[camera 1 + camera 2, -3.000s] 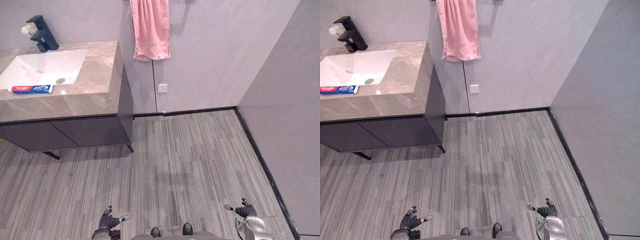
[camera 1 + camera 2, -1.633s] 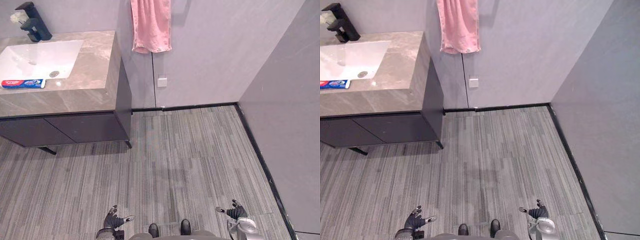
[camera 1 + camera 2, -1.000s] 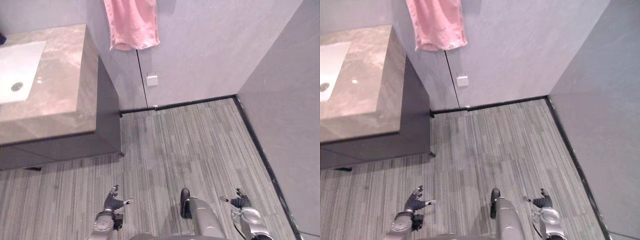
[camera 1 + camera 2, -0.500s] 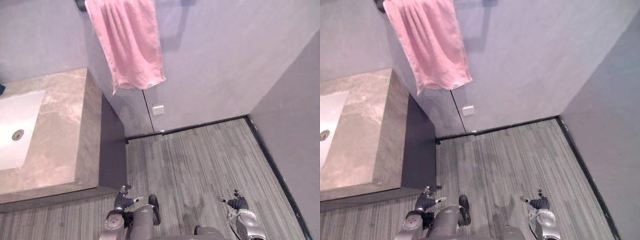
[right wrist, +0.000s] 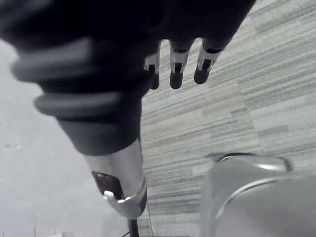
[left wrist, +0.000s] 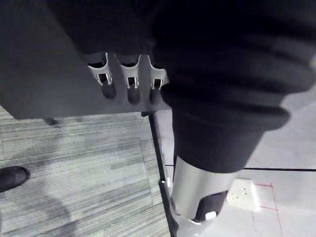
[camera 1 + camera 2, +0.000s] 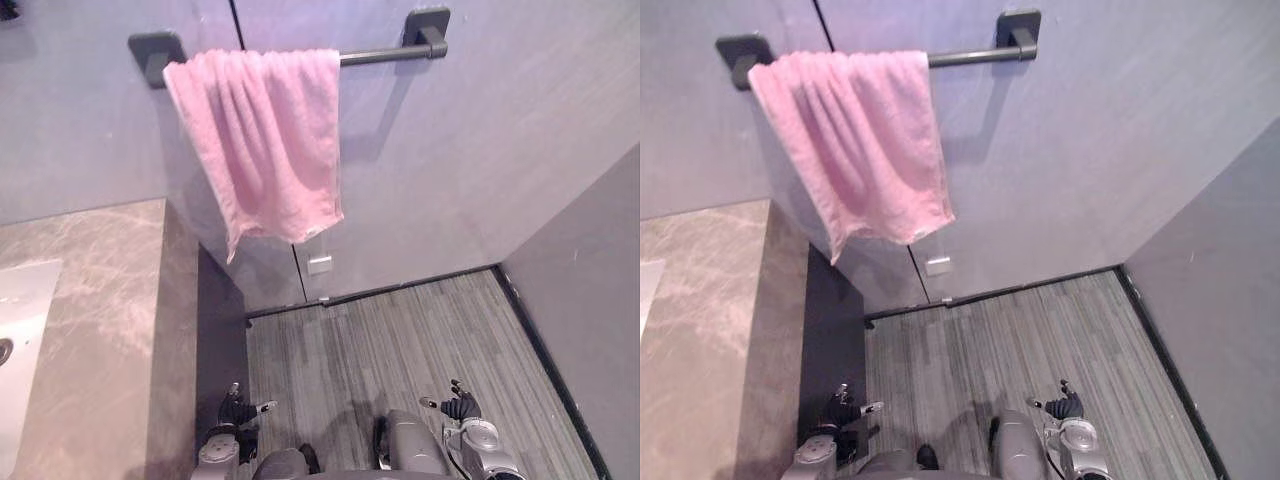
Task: Organize washtable
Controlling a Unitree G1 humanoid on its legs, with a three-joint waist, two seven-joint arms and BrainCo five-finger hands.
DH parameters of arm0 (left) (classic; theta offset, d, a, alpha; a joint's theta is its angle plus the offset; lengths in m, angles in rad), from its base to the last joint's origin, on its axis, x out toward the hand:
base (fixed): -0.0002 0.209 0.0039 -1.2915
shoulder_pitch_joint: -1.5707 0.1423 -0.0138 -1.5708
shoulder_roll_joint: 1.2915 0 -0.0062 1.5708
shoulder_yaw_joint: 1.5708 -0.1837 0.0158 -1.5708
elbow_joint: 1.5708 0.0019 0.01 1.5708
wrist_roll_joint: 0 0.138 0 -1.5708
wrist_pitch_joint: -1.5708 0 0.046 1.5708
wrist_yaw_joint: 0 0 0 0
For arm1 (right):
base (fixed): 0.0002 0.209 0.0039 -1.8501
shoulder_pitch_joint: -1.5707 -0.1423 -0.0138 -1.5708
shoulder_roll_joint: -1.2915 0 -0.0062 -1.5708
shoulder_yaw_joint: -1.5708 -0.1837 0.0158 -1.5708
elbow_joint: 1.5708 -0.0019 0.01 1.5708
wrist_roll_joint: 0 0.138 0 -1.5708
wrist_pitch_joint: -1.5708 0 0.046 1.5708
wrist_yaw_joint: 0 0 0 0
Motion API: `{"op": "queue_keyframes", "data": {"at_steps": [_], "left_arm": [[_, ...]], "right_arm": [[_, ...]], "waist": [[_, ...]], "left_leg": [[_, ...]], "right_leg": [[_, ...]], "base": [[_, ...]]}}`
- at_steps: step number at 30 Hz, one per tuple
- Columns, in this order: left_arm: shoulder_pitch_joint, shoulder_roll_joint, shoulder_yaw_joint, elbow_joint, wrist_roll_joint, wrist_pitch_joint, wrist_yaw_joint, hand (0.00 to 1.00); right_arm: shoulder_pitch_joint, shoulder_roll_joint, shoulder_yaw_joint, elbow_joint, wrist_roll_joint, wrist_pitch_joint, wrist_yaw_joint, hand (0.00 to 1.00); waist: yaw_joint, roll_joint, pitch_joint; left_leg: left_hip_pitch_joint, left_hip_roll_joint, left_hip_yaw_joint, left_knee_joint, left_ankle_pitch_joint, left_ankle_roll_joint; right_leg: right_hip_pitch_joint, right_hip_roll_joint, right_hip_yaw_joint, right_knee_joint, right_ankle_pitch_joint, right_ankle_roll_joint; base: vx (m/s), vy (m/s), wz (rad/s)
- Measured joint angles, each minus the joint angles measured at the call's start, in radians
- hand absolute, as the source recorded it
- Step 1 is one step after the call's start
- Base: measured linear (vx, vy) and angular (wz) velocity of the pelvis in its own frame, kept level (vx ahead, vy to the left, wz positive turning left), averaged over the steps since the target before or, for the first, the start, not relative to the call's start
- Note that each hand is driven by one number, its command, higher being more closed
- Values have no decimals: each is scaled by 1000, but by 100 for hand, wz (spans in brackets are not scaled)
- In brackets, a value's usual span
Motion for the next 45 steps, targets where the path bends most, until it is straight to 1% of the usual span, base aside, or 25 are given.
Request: {"op": "queue_keyframes", "data": {"at_steps": [1, 2, 3, 4, 5, 6, 7, 8, 9, 10, 11, 12, 13, 15, 17, 18, 21, 26, 29, 30, 33, 36, 39, 42, 45], "left_arm": [[-3, -17, 8, -2, 0, -1, 0, 0], [-6, -29, 17, -4, 0, -1, 0, 0], [-15, -50, 29, -4, -1, 2, -1, 0], [-14, -65, 31, -14, -2, 3, -1, 0], [-11, -69, 31, -25, -2, 2, -1, 0], [-2, -74, 31, -38, -2, 2, -1, 0], [1, -78, 31, -44, -2, 2, -1, 0], [1, -80, 31, -44, -2, 3, -1, 0], [0, -81, 31, -44, -3, 3, -2, 0], [-1, -79, 35, -44, -3, 3, -2, 0], [0, -78, 36, -43, -3, 3, -1, 0], [8, -80, 34, -36, -3, 3, -2, 0], [12, -73, 35, -18, -4, 3, -2, 0], [23, -57, 35, -4, -3, 3, -2, 0], [24, -35, 34, 2, -3, 4, -4, 0], [23, -27, 34, 2, -4, 4, -4, 0], [14, -8, 32, 3, -3, 3, -2, 0], [10, -5, 32, 21, -3, 3, 1, 0], [7, -4, 28, 20, -3, 2, 14, 0], [6, -4, 24, 18, -3, 1, 22, 0], [10, -4, 16, -21, -3, 0, 34, 0], [44, 4, 12, -158, -3, -4, 57, 0], [105, 23, -12, -396, -4, -26, 67, 0], [139, 23, -14, -549, -8, -46, 67, 0], [168, 23, -17, -628, -30, -64, 68, 0]], "right_arm": [[-2, 0, -10, -8, 1, 0, -1, 0], [0, 7, -15, -16, 1, 0, -1, 0], [15, 11, -17, -33, 3, 0, -3, 0], [31, 27, -15, -51, 4, 0, -7, 0], [34, 35, -13, -56, 4, 0, -12, 0], [38, 43, -16, -71, 11, -1, -20, 0], [39, 51, -21, -91, 14, -2, -21, 0], [37, 52, -21, -94, 15, -4, -21, 0], [29, 50, -25, -96, 24, -3, -18, 0], [22, 51, -31, -95, 28, -2, -18, 0], [19, 51, -33, -94, 33, -1, -18, 0], [18, 47, -37, -88, 56, -3, -9, 0], [13, 51, -42, -69, 66, -2, 2, 0], [25, 71, -40, -66, 75, -2, 6, 0], [41, 72, -32, -97, 78, 0, 5, 0], [45, 66, -21, -124, 75, -1, 4, 0], [37, 60, -22, -119, 56, -11, 1, 0], [33, 59, -25, -5, 49, -4, 1, 0], [35, 47, -34, 38, 48, -2, 0, 0], [34, 42, -40, 41, 48, -2, -3, 0], [33, 26, -47, 41, 48, -4, -14, 0], [34, 14, -53, 41, 48, -7, -23, 0], [35, 5, -53, 39, 49, -9, -31, 0], [48, 5, -52, 38, 49, -10, -38, 0], [53, 5, -52, 27, 49, -11, -38, 0]], "waist": [[-4, 2, -2], [-10, 5, -1], [-8, 3, 1], [-1, 1, 4], [4, -2, 6], [19, -6, 7], [33, -11, 8], [40, -15, 9], [49, -7, 5], [51, -4, 3], [50, -4, 2], [50, 8, -4], [54, 6, -12], [51, -30, -30], [50, -52, -43], [49, -57, -46], [49, -58, -48], [49, -48, -53], [46, -45, -54], [45, -45, -54], [45, -39, -59], [46, -38, -60], [45, -35, -60], [45, -34, -61], [47, -33, -62]], "left_leg": [[-20, 13, -17, 49, 6, -9], [-42, 25, -29, 101, 6, -10], [-115, 50, -47, 264, 17, -27], [-200, 90, -58, 458, 25, -56], [-228, 106, -51, 529, 24, -55], [-259, 138, -16, 611, 22, -52], [-276, 158, 29, 607, 19, -47], [-289, 158, 39, 582, 18, -45], [-305, 149, 51, 496, 14, -37], [-314, 131, 45, 380, 15, -31], [-311, 115, 35, 309, 20, -32], [-298, 83, -1, 157, 71, -34], [-274, 62, -22, 100, 142, -32], [-245, 30, -4, 46, 151, -18], [-226, 7, 24, 20, 154, -14], [-211, -4, 36, 1, 156, -11], [-179, -34, 49, -44, 166, 4], [-147, -41, 29, -84, 175, 7], [-130, -47, 4, -136, 210, 8], [-123, -51, -9, -152, 224, 9], [-116, -52, -35, -171, 231, 11], [-115, -57, -44, -189, 250, 16], [-111, -70, -70, -229, 279, 22], [-107, -76, -88, -255, 296, 23], [-106, -77, -88, -255, 296, 23]], "right_leg": [[7, 2, -22, 6, -39, -14], [20, 1, -39, 5, -48, -20], [56, 0, -68, -13, -65, -27], [112, 2, -97, -44, -77, -41], [142, 3, -108, -56, -83, -47], [194, 7, -120, -79, -89, -53], [234, 8, -123, -108, -89, -53], [246, 6, -124, -119, -89, -53], [257, 1, -124, -132, -89, -52], [262, -7, -124, -138, -91, -43], [262, -13, -122, -137, -94, -35], [261, -12, -114, -136, -97, -18], [263, -16, -83, -135, -102, 1], [267, -42, -71, -153, -101, 20], [266, -58, -46, -163, -100, 31], [267, -65, -30, -169, -99, 34], [268, -80, -6, -175, -102, 45], [304, -78, -18, -208, -99, 50], [309, -78, -33, -212, -98, 48], [314, -79, -38, -214, -96, 45], [323, -78, -51, -224, -88, 41], [323, -82, -58, -231, -76, 45], [317, -91, -71, -234, -70, 53], [316, -96, -84, -241, -69, 56], [317, -96, -82, -241, -69, 57]], "base": [[348, -227, 33], [317, -254, 68], [287, -234, 82], [271, -211, 74], [241, -151, 48], [215, -96, 20], [202, -78, 14], [177, -28, 7], [142, 33, 6], [134, 67, 4], [155, 160, -1], [139, 168, -24], [176, 196, -27], [138, 112, -19], [136, 127, -26], [96, 113, -32], [62, 94, -22], [51, -1, 7], [6, -40, 16], [-27, -45, 19], [-36, -12, 12], [-75, 16, 10], [-117, 20, 16], [-88, 20, 19], [-39, 7, 2]]}}
